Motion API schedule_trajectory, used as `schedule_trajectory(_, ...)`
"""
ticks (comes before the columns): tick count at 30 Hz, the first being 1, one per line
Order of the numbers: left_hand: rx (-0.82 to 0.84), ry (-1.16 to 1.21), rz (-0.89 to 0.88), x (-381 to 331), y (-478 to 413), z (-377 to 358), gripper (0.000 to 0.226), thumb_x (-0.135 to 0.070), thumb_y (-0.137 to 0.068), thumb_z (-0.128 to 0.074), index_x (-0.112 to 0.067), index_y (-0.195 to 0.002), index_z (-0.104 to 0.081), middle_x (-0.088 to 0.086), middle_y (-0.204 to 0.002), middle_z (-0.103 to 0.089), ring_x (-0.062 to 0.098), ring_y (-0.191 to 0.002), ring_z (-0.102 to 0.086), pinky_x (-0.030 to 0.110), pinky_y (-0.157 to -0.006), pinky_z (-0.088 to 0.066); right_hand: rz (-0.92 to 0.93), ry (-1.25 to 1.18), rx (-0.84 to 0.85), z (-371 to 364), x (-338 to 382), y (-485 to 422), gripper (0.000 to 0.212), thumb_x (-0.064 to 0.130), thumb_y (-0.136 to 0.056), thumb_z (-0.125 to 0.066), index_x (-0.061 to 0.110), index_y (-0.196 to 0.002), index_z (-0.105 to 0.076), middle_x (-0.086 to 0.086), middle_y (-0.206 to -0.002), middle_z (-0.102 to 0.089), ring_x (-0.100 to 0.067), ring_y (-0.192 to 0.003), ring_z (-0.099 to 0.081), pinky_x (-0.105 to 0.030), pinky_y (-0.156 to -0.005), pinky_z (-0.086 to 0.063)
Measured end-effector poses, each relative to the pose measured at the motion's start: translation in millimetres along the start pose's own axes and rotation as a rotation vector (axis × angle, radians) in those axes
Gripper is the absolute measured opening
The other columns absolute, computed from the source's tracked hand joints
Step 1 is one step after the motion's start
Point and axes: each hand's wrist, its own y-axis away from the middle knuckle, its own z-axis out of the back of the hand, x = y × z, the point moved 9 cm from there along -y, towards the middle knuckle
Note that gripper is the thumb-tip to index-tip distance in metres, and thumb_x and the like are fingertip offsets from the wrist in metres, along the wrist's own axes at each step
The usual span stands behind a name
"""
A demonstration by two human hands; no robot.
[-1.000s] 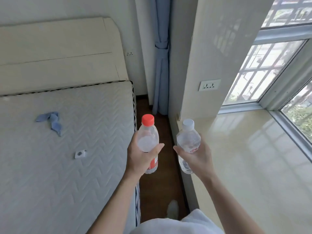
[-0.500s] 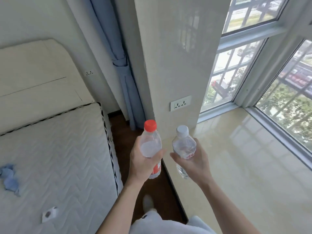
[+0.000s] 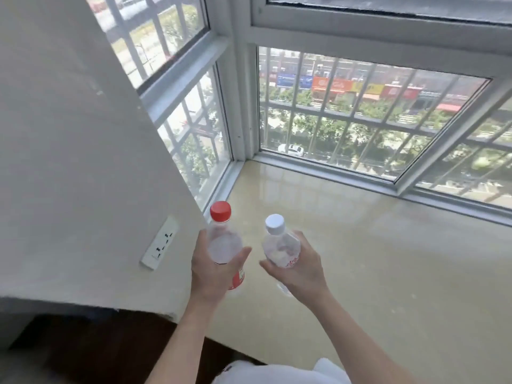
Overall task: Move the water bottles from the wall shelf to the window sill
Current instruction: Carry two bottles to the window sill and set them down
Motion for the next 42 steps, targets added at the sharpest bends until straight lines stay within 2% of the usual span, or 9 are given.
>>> schedule_trajectory(6,0.260,0.033,-0.023,4,-36,-52,0.049,-0.009,-0.070,-0.086,-0.014,-0.110,-0.058,-0.011,-0.095,-0.066,-0.009,-0.084,-0.060,0.004,-0.070,-0.043,-0.077,-0.003,-0.222,22,-17,-5,0.046,0.017,-0.065,-0.091,0.029,-0.096,-0.059,0.020,-0.085,-0.065,-0.003,-0.078,-0.063,-0.009,-0.066,-0.044)
schedule_trajectory(10,0.399,0.045,0.017,17,-45,-82,0.050,-0.017,-0.068,-0.088,-0.017,-0.108,-0.058,-0.008,-0.091,-0.066,0.001,-0.077,-0.063,0.011,-0.064,-0.048,-0.131,-0.029,-0.309,33,-39,-6,0.049,0.020,-0.065,-0.092,0.026,-0.104,-0.062,0.013,-0.091,-0.068,-0.005,-0.085,-0.064,-0.011,-0.068,-0.047)
schedule_trajectory(14,0.454,0.040,0.089,42,-60,-108,0.048,-0.005,-0.071,-0.085,-0.011,-0.106,-0.052,0.003,-0.080,-0.059,0.004,-0.056,-0.054,0.017,-0.050,-0.047,-0.187,-0.036,-0.351,42,-72,-16,0.053,0.022,-0.065,-0.091,0.028,-0.109,-0.062,0.022,-0.097,-0.067,-0.002,-0.093,-0.063,-0.009,-0.072,-0.045)
schedule_trajectory(20,0.475,-0.022,0.189,124,-92,-147,0.052,-0.013,-0.070,-0.087,-0.016,-0.108,-0.051,0.001,-0.086,-0.059,0.003,-0.059,-0.055,0.019,-0.050,-0.049,-0.252,-0.089,-0.412,41,-150,-50,0.051,0.036,-0.057,-0.088,0.030,-0.100,-0.060,0.010,-0.094,-0.070,-0.016,-0.090,-0.067,-0.035,-0.076,-0.056)
schedule_trajectory(27,0.442,-0.061,0.188,234,-136,-183,0.052,-0.025,-0.065,-0.087,-0.025,-0.103,-0.053,0.004,-0.092,-0.064,0.019,-0.082,-0.062,0.031,-0.061,-0.053,-0.242,-0.067,-0.356,14,-245,-107,0.060,0.040,-0.055,-0.089,0.026,-0.105,-0.058,0.000,-0.095,-0.069,-0.027,-0.090,-0.066,-0.053,-0.079,-0.056)
schedule_trajectory(31,0.396,-0.114,0.093,268,-161,-195,0.060,-0.036,-0.058,-0.087,-0.030,-0.108,-0.054,-0.013,-0.098,-0.066,0.012,-0.097,-0.063,0.023,-0.079,-0.051,-0.192,-0.069,-0.381,10,-273,-131,0.059,0.029,-0.060,-0.090,0.018,-0.109,-0.059,0.000,-0.098,-0.069,-0.019,-0.091,-0.066,-0.038,-0.081,-0.056)
schedule_trajectory(33,0.403,-0.116,0.055,273,-170,-201,0.063,-0.033,-0.061,-0.089,-0.029,-0.112,-0.052,-0.016,-0.099,-0.064,0.009,-0.098,-0.061,0.016,-0.077,-0.047,-0.166,-0.073,-0.375,6,-279,-143,0.061,0.028,-0.061,-0.090,0.017,-0.112,-0.059,0.002,-0.102,-0.069,-0.016,-0.095,-0.066,-0.030,-0.082,-0.054)
schedule_trajectory(38,0.441,-0.113,-0.027,278,-181,-211,0.065,-0.033,-0.062,-0.089,-0.034,-0.115,-0.051,-0.022,-0.099,-0.062,0.009,-0.100,-0.060,0.035,-0.084,-0.054,-0.125,-0.037,-0.347,-7,-293,-160,0.064,0.037,-0.060,-0.088,0.017,-0.114,-0.059,0.001,-0.104,-0.069,-0.020,-0.098,-0.066,-0.035,-0.084,-0.056)
schedule_trajectory(42,0.443,-0.138,-0.045,289,-185,-209,0.065,-0.033,-0.062,-0.090,-0.031,-0.115,-0.052,-0.019,-0.101,-0.064,0.008,-0.100,-0.061,0.036,-0.087,-0.054,-0.107,-0.040,-0.360,-9,-301,-161,0.065,0.034,-0.060,-0.090,0.012,-0.113,-0.059,-0.001,-0.105,-0.070,-0.024,-0.097,-0.066,-0.041,-0.085,-0.056)
